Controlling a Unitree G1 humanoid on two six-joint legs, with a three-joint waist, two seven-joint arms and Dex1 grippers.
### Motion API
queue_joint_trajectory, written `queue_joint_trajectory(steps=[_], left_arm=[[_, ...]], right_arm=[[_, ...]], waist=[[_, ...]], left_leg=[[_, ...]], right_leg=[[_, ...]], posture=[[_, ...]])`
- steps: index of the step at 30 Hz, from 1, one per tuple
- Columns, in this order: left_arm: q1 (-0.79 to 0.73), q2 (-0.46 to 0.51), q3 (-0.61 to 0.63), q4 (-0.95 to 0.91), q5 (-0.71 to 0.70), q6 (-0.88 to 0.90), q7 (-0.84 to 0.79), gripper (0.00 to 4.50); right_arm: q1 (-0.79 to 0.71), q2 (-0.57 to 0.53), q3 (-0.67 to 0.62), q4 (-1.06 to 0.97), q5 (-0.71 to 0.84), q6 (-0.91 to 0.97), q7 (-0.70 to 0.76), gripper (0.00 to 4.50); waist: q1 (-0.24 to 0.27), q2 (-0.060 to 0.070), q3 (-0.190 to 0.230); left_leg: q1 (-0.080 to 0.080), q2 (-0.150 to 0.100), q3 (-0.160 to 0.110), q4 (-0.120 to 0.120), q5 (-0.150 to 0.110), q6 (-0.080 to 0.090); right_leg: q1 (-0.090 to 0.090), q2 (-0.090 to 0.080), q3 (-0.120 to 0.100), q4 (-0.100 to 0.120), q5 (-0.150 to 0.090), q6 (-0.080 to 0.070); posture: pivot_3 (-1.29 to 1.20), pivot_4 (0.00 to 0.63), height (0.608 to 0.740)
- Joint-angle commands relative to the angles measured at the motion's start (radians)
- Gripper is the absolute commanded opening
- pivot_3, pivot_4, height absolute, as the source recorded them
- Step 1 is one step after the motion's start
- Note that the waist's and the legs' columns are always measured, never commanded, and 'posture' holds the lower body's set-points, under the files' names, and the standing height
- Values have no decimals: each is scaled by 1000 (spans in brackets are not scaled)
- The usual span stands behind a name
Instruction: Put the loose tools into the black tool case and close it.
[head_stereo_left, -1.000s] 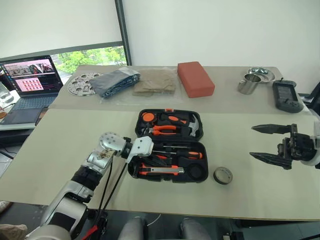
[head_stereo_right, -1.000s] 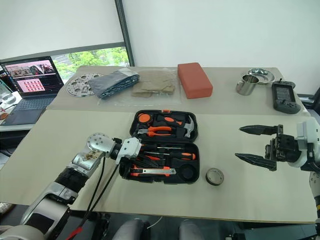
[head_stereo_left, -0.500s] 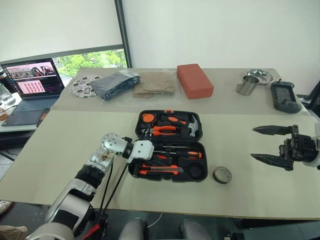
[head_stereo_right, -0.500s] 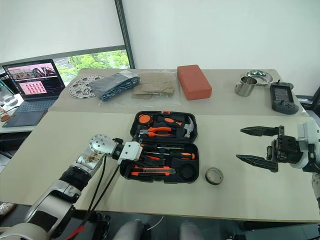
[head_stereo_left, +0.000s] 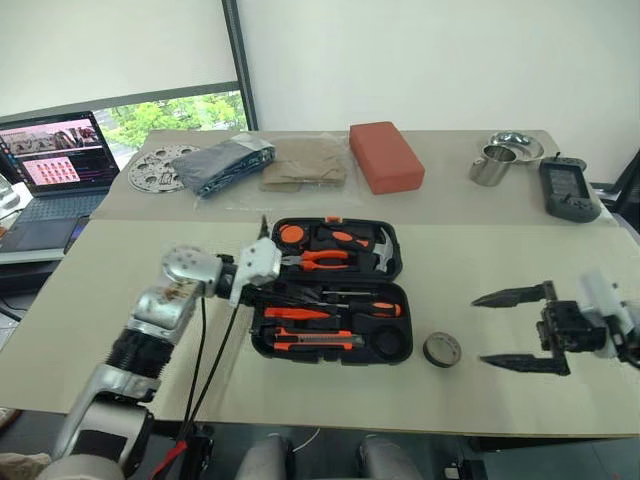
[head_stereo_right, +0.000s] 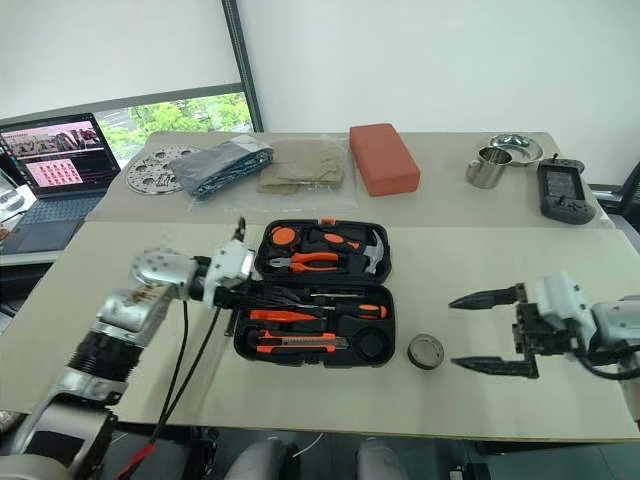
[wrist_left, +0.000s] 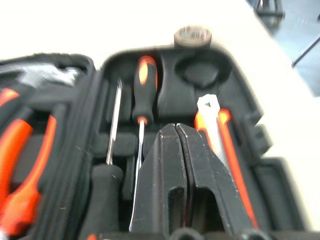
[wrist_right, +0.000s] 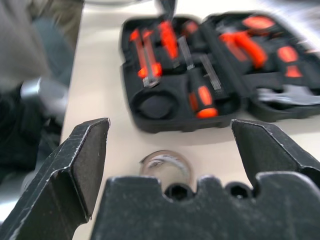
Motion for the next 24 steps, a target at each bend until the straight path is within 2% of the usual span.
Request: queue_joint_trajectory(steps=[1, 4, 5, 6, 9, 13, 20, 21, 22, 24], left_arm=[[4, 54, 38, -108, -89, 122, -31, 1979], [0, 129, 72, -189, -154, 223, -58, 3049], [3, 154, 79, -216, -167, 238, -69, 3135], [5, 171, 83, -237, -176, 249, -74, 3761], [17, 232, 86, -284, -188, 268, -105, 4388], [23, 294, 107, -333, -217, 291, -130, 4388], [32, 341, 123, -343, -212, 285, -138, 4388], [31, 347, 128, -342, -214, 288, -139, 4500], [29, 354, 132, -343, -216, 289, -140, 4500], [28, 363, 139, -343, -221, 290, -141, 4500]], right_arm=[[8, -3, 12, -82, -69, -10, -32, 4500], [44, -73, 77, -158, -234, 52, -99, 4500], [43, -81, 91, -181, -269, 68, -123, 4500], [41, -84, 100, -197, -288, 79, -142, 4500], [34, -87, 126, -260, -337, 112, -183, 4500], [18, -86, 190, -334, -442, 197, -254, 4500], [-2, -74, 236, -364, -493, 262, -289, 4500], [-10, -71, 244, -361, -503, 264, -294, 3966], [-19, -69, 250, -356, -513, 266, -299, 3759], [-35, -69, 265, -344, -527, 262, -300, 3003]], waist=[[0, 0, 0], [1, 0, 0], [3, 1, -1], [5, 0, 0], [5, 0, 0], [3, 0, 0], [9, -1, 0], [10, -1, 0], [10, -1, 0], [9, -1, 0]], left_leg=[[-1, 0, 0, 0, 0, 0], [-3, -1, 1, 1, 0, 0], [-3, -1, 1, 1, 0, 0], [-4, -1, 1, 1, 0, 0], [-4, -1, 2, 0, 0, 0], [-3, 0, 3, 0, 0, 0], [-3, -1, 3, 0, 0, 0], [-3, -1, 3, 0, 0, 0], [-3, -1, 4, 0, 0, 0], [-3, 0, 4, 0, 0, 0]], right_leg=[[-1, 0, 0, 0, 0, 0], [-5, 0, 1, 1, 0, 0], [-6, 0, 1, 1, 0, 0], [-7, 1, 1, 2, 0, 0], [-7, 2, 1, 1, 0, 0], [-8, 3, 1, 1, -1, 0], [-8, 2, 1, 1, -2, 2], [-8, 2, 1, 1, -2, 2], [-8, 2, 2, 1, -2, 2], [-9, 2, 2, 1, -2, 2]], posture=[[0, 150, 740], [0, 150, 740], [0, 150, 740], [0, 150, 740], [0, 150, 740], [0, 150, 740], [0, 150, 740], [0, 150, 740], [0, 150, 740], [0, 150, 740]])
